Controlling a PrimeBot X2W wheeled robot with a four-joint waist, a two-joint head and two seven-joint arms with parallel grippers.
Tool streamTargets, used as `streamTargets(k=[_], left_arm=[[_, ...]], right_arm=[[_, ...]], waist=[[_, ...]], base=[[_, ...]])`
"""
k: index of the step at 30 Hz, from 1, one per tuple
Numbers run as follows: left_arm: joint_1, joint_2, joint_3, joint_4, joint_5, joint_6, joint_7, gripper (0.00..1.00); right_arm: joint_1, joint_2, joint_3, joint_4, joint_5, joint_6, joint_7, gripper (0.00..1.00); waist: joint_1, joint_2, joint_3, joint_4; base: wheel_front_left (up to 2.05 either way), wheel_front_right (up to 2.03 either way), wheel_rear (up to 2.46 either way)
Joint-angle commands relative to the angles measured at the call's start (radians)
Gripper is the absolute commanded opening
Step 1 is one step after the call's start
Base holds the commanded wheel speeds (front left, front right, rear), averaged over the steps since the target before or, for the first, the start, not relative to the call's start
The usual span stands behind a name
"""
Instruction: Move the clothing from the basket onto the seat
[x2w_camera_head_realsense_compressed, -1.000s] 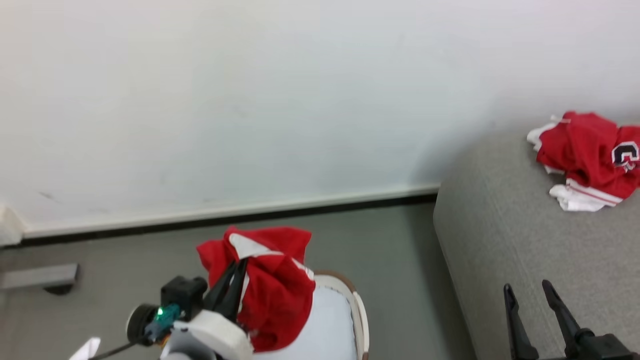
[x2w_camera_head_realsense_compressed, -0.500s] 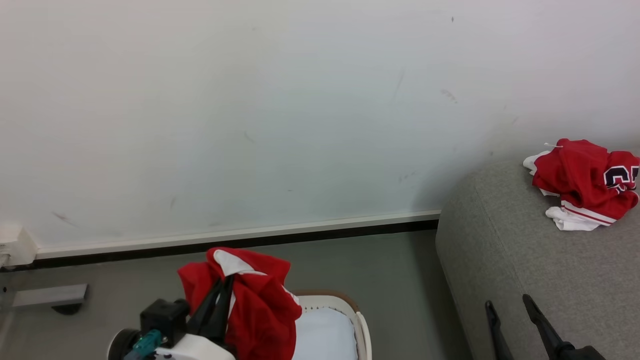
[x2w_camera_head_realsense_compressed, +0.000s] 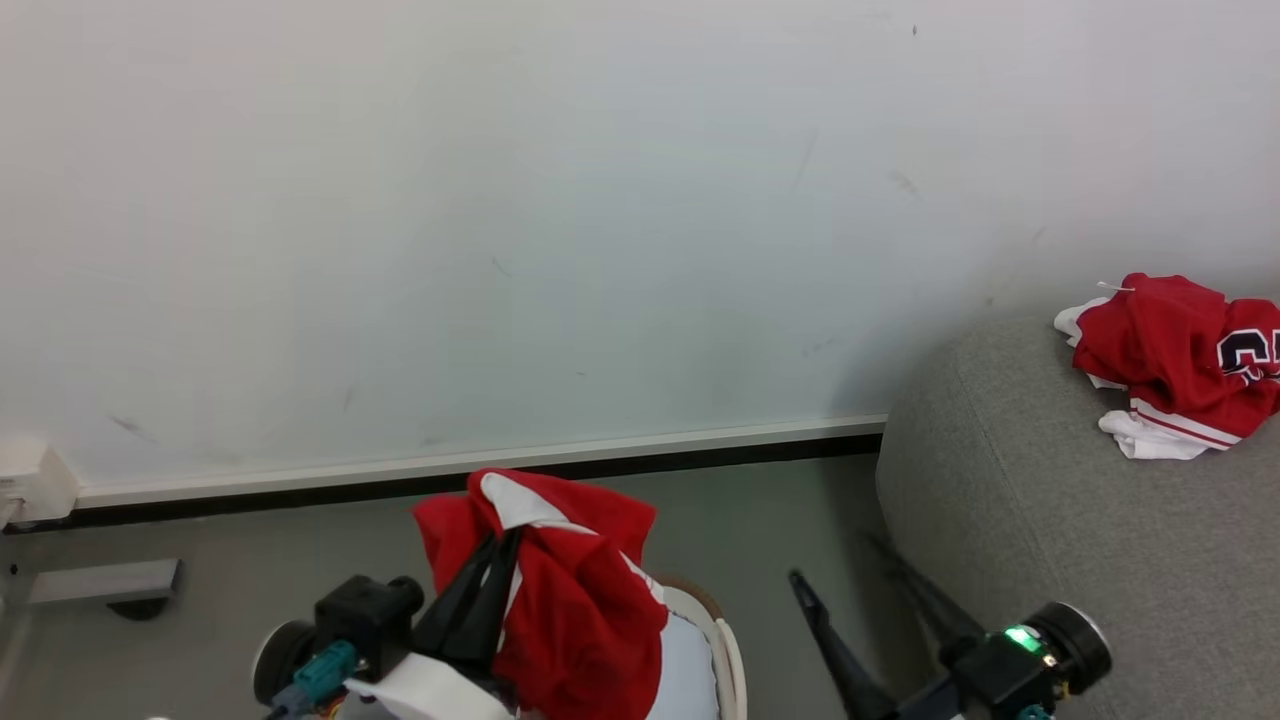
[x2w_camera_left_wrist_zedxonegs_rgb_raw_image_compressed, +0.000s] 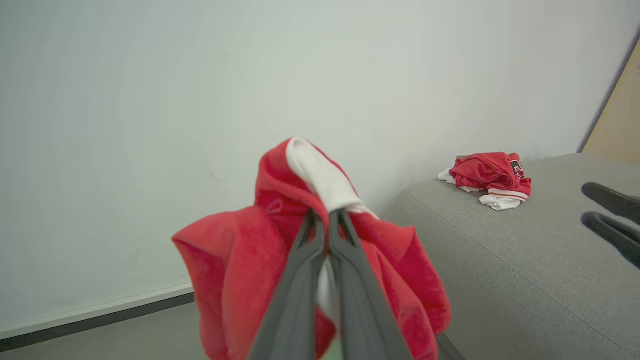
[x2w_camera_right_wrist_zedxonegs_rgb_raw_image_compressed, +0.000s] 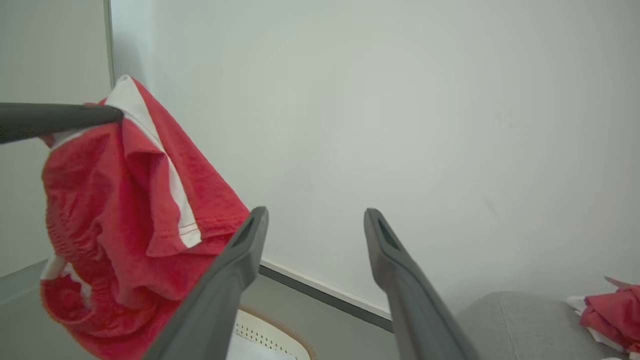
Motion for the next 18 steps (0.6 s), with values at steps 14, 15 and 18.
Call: streamTargets(k=[14,15,18], left_arm=[[-0.054,-0.028,-0.117,-0.036,0.015,-0.042,0.051,0.00],[-0.055,-0.032,-0.127,-0.035,0.014,-0.044,0.054,0.00],[-0.056,-0.038,-0.157,-0.035,0.017,-0.051,0.059,0.00]], right_arm=[[-0.231,-0.007,0.359,0.118,0.111,-0.003,0.001,1.00],[-0.240,-0.004,0.371,0.128,0.113,-0.003,0.001,1.00],[-0.258,0.010,0.395,0.159,0.122,-0.003,0.001,1.00]], waist=[[0.0000,-0.0001,0.004,0.031],[0.0000,-0.0001,0.004,0.032],[0.0000,-0.0001,0.002,0.035]], base=[[0.00,0.00,0.00],[0.00,0.00,0.00],[0.00,0.00,0.00]])
